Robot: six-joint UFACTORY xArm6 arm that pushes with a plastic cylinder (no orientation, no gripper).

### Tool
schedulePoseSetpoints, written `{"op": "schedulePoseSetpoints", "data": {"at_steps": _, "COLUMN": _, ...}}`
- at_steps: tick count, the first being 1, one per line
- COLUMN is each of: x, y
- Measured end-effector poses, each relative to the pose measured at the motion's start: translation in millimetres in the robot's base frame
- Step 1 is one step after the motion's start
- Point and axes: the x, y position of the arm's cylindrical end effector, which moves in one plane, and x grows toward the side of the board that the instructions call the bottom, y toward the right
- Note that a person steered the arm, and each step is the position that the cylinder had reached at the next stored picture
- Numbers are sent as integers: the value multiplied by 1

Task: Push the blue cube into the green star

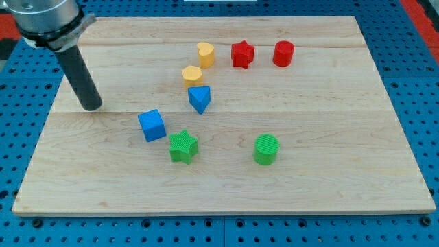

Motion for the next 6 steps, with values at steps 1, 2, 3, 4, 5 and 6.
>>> {"op": "schedulePoseSetpoints", "data": {"at_steps": 1, "x": 17, "y": 36}}
{"op": "schedulePoseSetpoints", "data": {"at_steps": 2, "x": 56, "y": 39}}
{"op": "schedulePoseSetpoints", "data": {"at_steps": 3, "x": 59, "y": 60}}
{"op": "schedulePoseSetpoints", "data": {"at_steps": 4, "x": 59, "y": 8}}
{"op": "schedulePoseSetpoints", "data": {"at_steps": 5, "x": 21, "y": -10}}
{"op": "schedulePoseSetpoints", "data": {"at_steps": 6, "x": -5, "y": 22}}
